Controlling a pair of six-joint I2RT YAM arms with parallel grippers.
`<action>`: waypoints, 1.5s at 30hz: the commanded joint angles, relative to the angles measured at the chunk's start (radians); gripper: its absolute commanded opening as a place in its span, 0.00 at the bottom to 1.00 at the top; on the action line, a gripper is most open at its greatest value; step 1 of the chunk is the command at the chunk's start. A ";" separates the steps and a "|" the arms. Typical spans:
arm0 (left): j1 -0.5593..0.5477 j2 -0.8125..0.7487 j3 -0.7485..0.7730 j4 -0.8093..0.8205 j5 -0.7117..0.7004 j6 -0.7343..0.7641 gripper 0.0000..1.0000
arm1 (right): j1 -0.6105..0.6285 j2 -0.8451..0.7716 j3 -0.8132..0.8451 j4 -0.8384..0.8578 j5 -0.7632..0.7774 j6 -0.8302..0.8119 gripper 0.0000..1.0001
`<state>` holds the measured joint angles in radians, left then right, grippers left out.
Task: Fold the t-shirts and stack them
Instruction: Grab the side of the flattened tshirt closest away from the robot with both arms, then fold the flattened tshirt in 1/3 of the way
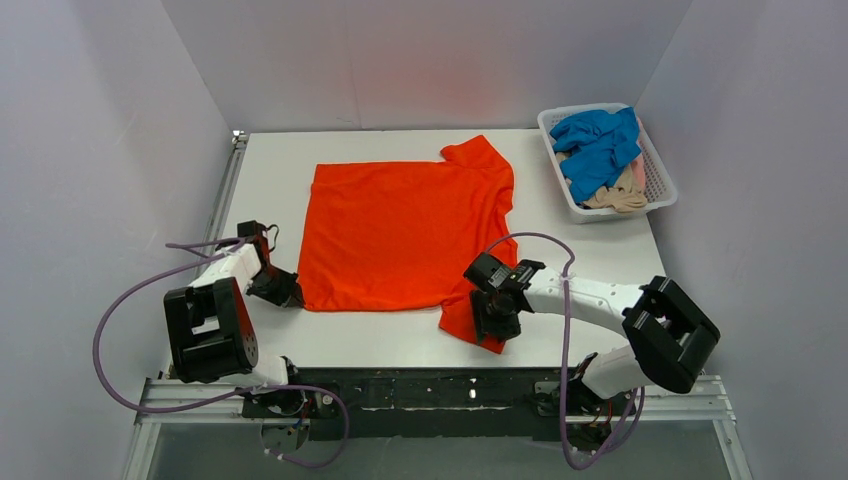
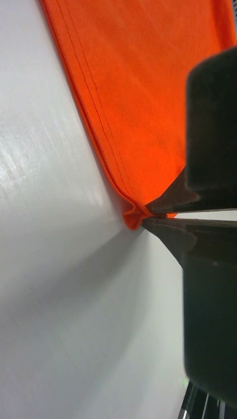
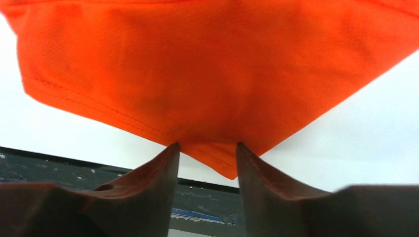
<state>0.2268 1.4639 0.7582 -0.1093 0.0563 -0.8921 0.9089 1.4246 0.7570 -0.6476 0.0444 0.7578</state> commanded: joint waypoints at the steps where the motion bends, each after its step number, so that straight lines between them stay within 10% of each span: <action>1: -0.004 -0.035 -0.041 -0.200 -0.042 -0.002 0.00 | -0.026 0.005 -0.069 0.013 -0.011 0.033 0.43; 5: -0.006 -0.092 -0.053 -0.244 -0.036 -0.022 0.00 | -0.028 -0.070 -0.075 -0.106 0.015 0.070 0.01; 13: -0.011 -0.312 -0.086 -0.428 -0.094 -0.049 0.00 | -0.025 -0.288 0.009 -0.452 -0.143 0.128 0.01; 22: -0.012 -0.446 -0.139 -0.562 -0.086 -0.040 0.00 | -0.031 -0.382 0.032 -0.476 -0.220 0.139 0.01; 45: -0.013 -0.068 0.224 -0.610 -0.042 -0.114 0.00 | -0.396 0.069 0.600 -0.381 -0.152 -0.203 0.01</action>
<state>0.2153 1.3121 0.9318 -0.5701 0.0380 -0.9817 0.5526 1.4342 1.2602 -1.0454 -0.1154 0.6228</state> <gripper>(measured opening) 0.021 0.026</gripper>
